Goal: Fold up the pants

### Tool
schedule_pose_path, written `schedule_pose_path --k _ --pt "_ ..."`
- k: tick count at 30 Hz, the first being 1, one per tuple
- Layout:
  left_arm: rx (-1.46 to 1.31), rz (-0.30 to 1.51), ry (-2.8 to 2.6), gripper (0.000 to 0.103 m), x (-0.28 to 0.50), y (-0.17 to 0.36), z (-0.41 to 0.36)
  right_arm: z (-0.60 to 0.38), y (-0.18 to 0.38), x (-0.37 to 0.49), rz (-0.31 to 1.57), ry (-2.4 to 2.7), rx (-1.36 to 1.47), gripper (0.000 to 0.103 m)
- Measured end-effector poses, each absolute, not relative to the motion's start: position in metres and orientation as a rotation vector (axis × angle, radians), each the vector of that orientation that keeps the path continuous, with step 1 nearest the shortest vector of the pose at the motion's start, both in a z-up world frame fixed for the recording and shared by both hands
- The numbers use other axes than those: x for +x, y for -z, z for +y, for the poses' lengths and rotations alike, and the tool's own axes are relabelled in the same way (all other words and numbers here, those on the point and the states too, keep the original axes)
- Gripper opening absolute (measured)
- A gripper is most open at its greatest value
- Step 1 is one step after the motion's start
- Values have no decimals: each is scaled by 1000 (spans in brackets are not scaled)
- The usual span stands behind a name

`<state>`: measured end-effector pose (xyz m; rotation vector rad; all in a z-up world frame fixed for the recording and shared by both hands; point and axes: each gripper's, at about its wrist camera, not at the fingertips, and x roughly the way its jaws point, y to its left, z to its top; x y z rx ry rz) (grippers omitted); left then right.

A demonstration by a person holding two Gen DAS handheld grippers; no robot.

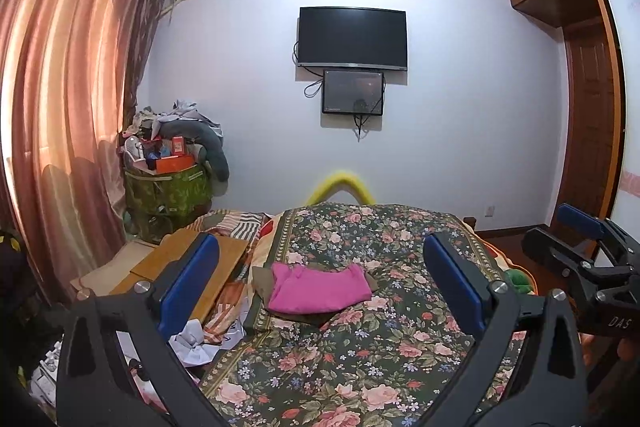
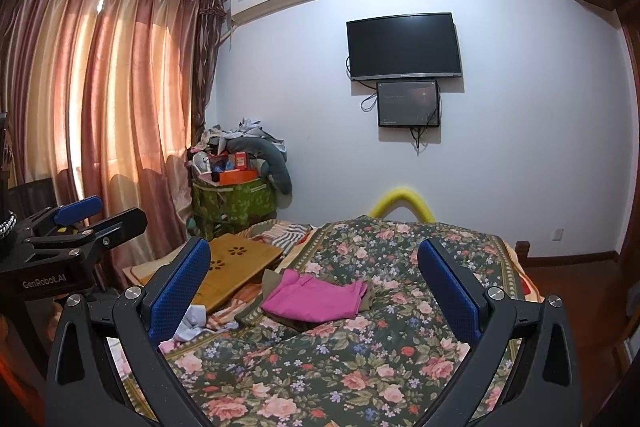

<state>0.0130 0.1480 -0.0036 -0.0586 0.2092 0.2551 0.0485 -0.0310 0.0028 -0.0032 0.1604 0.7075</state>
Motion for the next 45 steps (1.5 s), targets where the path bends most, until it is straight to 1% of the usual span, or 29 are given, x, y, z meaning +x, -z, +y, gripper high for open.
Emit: schedule_pose_path --k 45 --pt "-36 231 -196 103 22 6 141 -36 -6 49 164 -700 26 103"
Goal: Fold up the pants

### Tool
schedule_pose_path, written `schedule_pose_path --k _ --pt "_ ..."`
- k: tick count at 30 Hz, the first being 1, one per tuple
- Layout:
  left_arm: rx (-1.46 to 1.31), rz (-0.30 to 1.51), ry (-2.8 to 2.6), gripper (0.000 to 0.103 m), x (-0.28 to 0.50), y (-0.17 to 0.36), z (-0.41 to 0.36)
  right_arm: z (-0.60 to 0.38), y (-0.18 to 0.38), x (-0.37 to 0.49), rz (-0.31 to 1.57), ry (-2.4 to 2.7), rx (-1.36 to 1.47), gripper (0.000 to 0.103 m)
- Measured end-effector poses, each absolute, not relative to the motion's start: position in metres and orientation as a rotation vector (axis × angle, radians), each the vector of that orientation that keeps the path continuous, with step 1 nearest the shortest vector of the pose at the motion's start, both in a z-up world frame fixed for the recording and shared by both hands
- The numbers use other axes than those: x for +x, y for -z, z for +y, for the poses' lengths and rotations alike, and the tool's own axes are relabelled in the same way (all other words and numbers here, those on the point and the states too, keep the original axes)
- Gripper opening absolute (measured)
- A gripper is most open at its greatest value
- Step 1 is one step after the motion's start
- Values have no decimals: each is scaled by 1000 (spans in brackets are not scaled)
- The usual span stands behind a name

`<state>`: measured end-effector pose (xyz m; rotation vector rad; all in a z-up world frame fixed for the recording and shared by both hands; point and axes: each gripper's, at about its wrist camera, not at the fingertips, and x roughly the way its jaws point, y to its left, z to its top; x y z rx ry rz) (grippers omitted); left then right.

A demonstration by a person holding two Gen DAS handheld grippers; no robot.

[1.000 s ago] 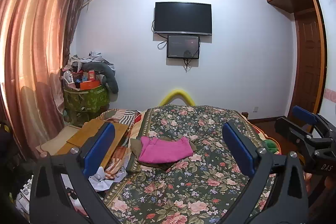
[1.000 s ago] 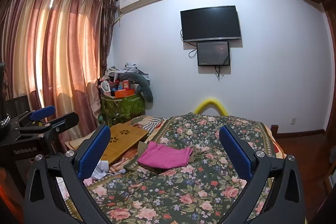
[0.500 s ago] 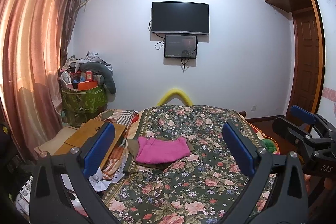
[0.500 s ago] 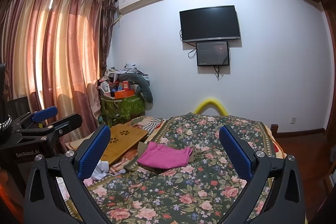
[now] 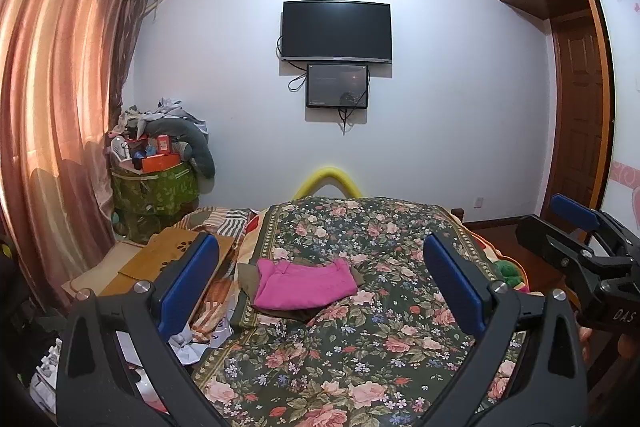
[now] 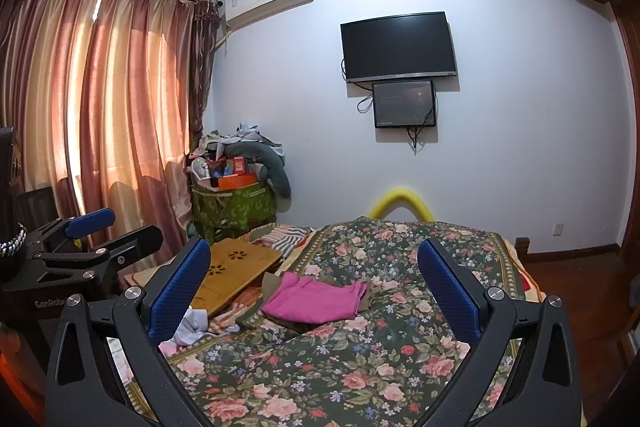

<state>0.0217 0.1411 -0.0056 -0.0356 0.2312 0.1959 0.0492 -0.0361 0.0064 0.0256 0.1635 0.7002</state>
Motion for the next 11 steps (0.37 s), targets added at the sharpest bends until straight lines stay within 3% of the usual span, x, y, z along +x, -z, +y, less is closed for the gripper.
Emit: schedule_pose_path --k 11 --pt "-29 234 -187 103 26 7 137 -37 -3 52 175 -691 27 103"
